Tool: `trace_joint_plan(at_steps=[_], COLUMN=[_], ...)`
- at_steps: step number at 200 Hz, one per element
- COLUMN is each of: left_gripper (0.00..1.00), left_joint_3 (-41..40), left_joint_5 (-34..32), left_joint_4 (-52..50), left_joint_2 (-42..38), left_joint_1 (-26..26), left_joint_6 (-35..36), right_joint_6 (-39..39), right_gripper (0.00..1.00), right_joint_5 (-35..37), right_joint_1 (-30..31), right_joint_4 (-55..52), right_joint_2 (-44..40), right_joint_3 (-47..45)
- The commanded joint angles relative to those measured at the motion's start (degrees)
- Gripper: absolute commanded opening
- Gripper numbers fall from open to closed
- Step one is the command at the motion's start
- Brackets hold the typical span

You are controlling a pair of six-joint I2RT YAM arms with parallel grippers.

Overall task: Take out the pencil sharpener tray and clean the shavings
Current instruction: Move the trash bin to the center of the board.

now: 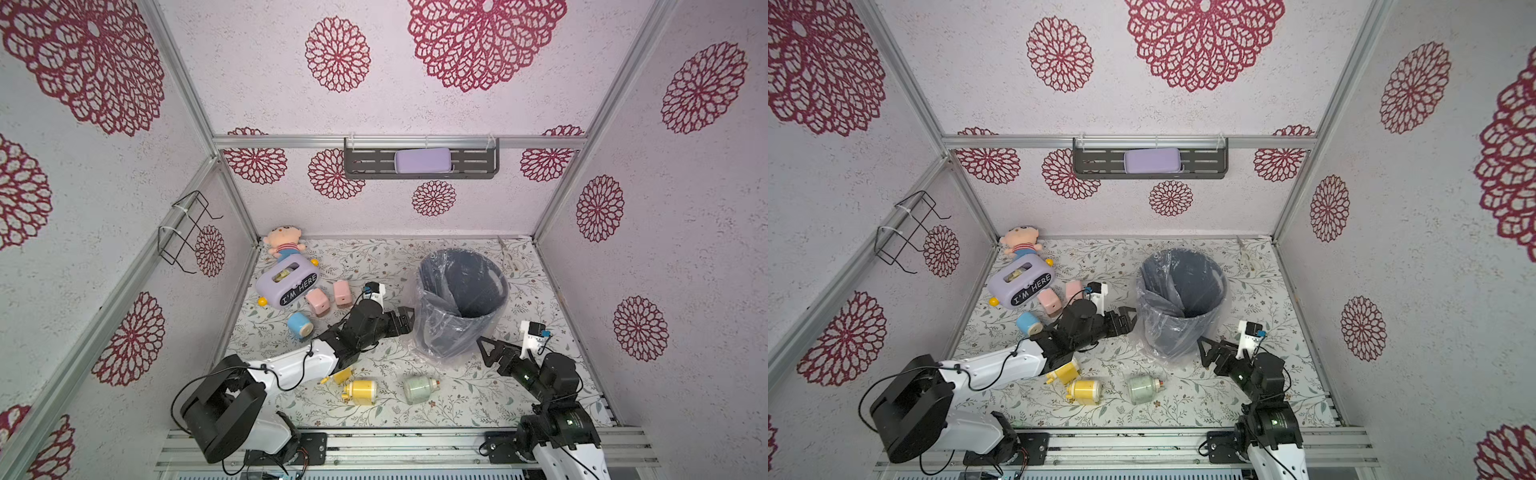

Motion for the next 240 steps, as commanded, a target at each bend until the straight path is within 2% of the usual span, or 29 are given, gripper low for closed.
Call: trace_joint_plan(at_steps=[1, 29, 70, 115, 152, 203, 222, 240], left_gripper=[0.97, 0.97, 0.98, 0.97, 0.97, 0.97, 0.97, 0.97], left_joint_3=[4.7, 11.1, 18.4, 24.7, 29.3, 26.3, 23.3, 20.3], left_joint_5=[-0.8, -0.2, 2.2, 3.8, 3.3, 1.7, 1.5, 1.8], left_joint_4=[4.3, 4.0, 3.1, 1.6, -2.5, -5.7, -7.5, -9.9], left_joint_2=[4.6, 11.2, 18.3, 23.6, 26.4, 22.7, 19.1, 15.4], left_joint_1=[-0.5, -0.1, 2.2, 5.5, 7.1, 9.1, 9.2, 9.0], left_joint_6=[2.6, 3.4, 4.4, 5.8, 9.0, 12.0, 12.5, 13.0], right_joint_6=[0.7, 1.3, -0.8, -1.4, -2.0, -3.4, -2.8, -2.7], right_gripper=[0.99, 0.99, 0.99, 0.99, 0.99, 0.99, 0.99, 0.99], right_joint_5=[2.6, 6.5, 14.0, 18.9, 22.6, 23.2, 22.8, 23.0], right_joint_1=[0.4, 0.5, 0.3, 0.4, 0.2, -0.3, -0.2, 0.1], right_joint_4=[4.4, 9.9, 18.0, 26.3, 28.7, 28.1, 22.9, 17.6], right_joint_2=[2.5, 8.7, 23.2, 36.3, 44.5, 52.2, 51.0, 46.2], right_joint_3=[1.1, 1.6, 3.8, 6.9, 10.4, 16.0, 17.2, 16.0])
